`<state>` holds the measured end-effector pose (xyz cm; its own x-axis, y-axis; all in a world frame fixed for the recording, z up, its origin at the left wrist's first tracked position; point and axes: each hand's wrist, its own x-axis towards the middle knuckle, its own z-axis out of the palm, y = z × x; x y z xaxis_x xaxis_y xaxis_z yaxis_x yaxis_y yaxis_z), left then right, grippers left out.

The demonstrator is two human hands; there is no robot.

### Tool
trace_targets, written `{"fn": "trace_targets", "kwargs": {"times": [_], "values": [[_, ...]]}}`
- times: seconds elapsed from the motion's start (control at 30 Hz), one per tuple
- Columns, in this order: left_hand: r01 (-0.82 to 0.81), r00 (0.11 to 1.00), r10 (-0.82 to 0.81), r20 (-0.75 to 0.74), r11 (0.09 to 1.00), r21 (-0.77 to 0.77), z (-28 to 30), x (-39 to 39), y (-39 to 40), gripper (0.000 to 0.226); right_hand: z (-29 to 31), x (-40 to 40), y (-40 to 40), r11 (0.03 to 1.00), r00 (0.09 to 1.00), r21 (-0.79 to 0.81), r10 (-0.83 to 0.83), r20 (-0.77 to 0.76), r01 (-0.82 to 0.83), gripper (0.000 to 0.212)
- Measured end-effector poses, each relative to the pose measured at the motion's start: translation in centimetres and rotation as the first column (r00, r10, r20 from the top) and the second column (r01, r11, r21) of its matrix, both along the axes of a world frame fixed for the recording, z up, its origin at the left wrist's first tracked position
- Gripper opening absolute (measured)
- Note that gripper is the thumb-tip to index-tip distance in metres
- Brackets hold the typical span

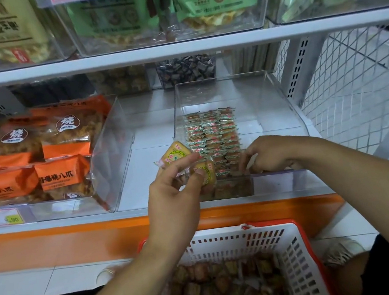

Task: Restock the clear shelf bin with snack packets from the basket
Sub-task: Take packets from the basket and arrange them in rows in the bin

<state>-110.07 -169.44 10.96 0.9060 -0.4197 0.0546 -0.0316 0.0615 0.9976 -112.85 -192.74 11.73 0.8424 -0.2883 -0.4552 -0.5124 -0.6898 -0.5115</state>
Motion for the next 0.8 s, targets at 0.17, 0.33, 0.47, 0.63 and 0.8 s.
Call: {"fn": "trace_targets", "kwargs": {"times": [0.17,0.33,0.47,0.63,0.8], "values": [[0.025,0.997,-0.03,-0.077,0.998,-0.061,0.4,0.0,0.1,0.027,0.6,-0.4,1.0,0.988,0.997,-0.134,0.07,-0.044,-0.075,0.018],[0.065,0.991,-0.08,-0.107,0.988,-0.141,0.9,0.0,0.2,0.029,3.6,-2.0,1.8,0.991,0.923,0.089,-0.121,0.366,0.095,0.017],[0.075,0.995,-0.082,-0.05,0.988,-0.133,0.8,0.2,0.2,0.032,3.5,-3.5,5.1,0.806,0.92,0.574,-0.106,0.378,-0.143,0.041],[0.087,0.994,-0.081,0.067,0.992,-0.094,0.5,0.7,0.3,0.064,3.3,-3.5,4.5,0.859,0.867,0.496,-0.149,0.476,-0.125,0.03],[0.111,0.992,-0.111,0.061,0.994,0.004,-0.1,0.9,0.1,0.091,4.1,-3.8,3.7,0.757,0.868,0.644,-0.241,0.435,-0.112,0.038]]}}
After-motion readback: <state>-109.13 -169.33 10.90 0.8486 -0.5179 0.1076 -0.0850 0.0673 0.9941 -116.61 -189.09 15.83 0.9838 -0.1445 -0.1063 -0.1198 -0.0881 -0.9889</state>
